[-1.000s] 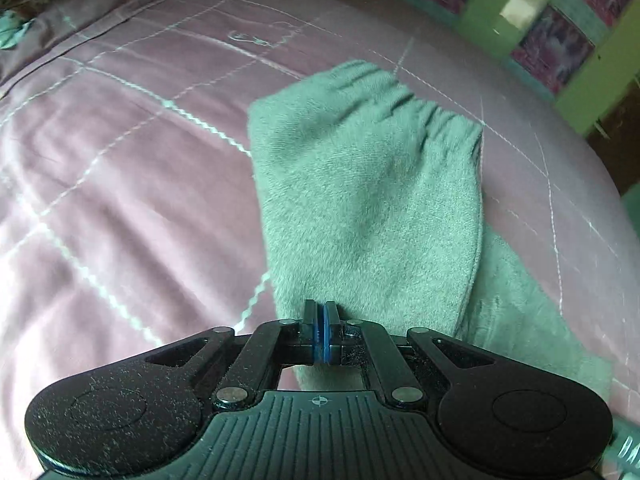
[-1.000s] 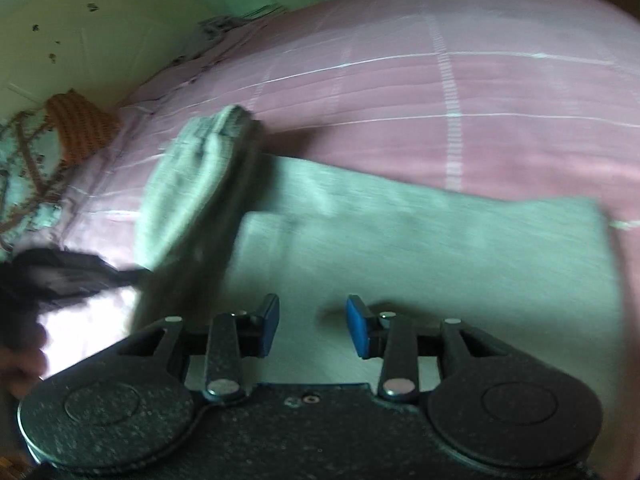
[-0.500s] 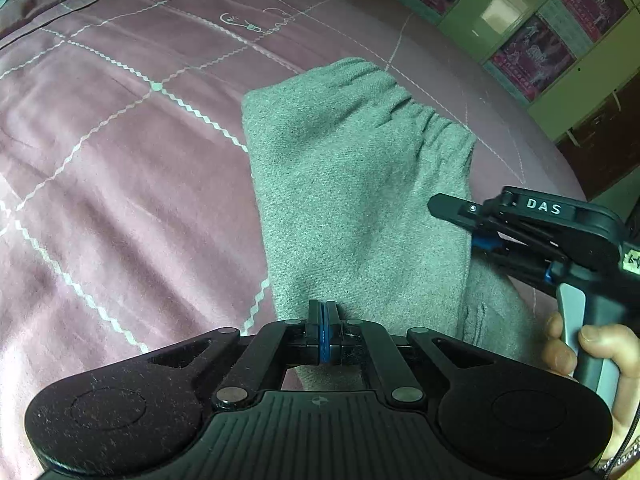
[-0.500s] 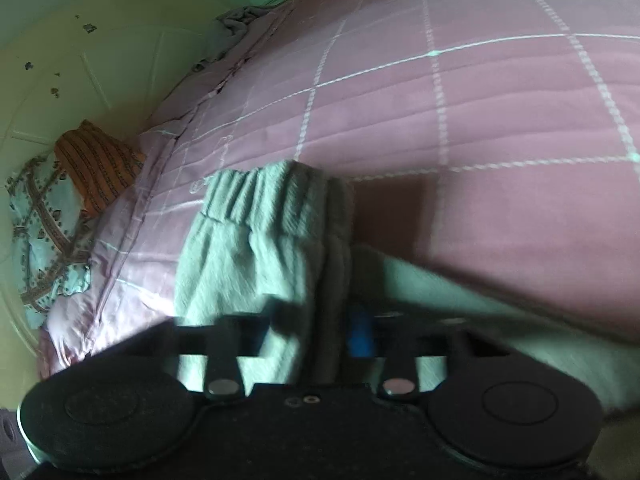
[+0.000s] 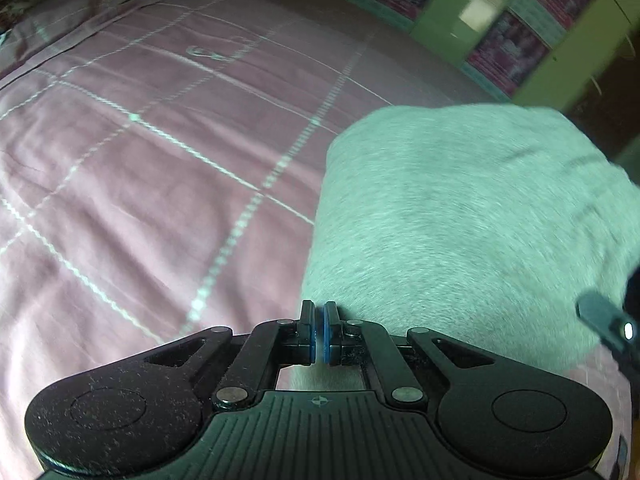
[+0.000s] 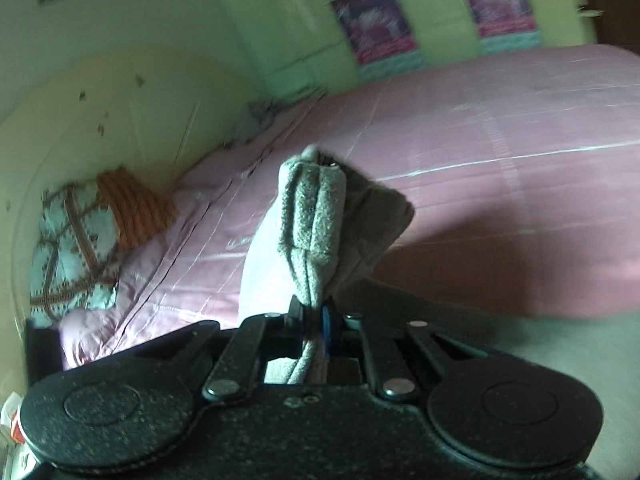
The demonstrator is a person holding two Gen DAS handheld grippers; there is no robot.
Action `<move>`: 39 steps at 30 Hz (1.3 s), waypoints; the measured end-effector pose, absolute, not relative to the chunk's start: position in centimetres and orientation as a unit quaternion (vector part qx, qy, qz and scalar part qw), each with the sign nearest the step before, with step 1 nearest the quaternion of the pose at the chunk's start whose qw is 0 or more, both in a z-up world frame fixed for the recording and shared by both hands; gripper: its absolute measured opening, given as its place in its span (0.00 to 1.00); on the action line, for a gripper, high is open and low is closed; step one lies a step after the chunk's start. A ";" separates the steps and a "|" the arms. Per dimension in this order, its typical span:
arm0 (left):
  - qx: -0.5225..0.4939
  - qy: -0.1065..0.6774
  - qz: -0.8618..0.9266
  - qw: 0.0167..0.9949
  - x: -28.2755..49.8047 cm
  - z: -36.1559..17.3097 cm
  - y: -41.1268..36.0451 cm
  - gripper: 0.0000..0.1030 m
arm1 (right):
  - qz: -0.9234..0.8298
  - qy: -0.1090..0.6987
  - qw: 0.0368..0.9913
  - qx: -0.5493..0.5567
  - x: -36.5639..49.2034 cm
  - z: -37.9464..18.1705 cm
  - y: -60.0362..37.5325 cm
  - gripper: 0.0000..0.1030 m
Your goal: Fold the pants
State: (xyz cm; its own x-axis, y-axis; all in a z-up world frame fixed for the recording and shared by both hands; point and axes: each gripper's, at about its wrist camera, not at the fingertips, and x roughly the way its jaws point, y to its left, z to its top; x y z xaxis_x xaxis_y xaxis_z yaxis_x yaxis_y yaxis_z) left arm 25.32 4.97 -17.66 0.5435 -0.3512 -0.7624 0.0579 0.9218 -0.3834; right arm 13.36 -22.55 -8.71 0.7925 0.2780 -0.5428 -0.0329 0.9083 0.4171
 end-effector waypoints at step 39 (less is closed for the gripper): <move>-0.043 0.475 -0.114 0.871 21.0 -18.0 -1.7 0.02 | -0.076 0.374 0.835 0.395 8.4 -18.8 -35.5 0.47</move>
State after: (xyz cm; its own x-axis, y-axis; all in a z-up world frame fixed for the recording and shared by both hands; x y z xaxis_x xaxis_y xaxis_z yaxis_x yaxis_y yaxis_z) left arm 20.99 -1.69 -17.96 0.5223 -0.2390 -0.8186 0.1581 0.9704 -0.1825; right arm 8.41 -35.49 -18.84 0.7084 0.1688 -0.6853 0.4231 0.6756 0.6038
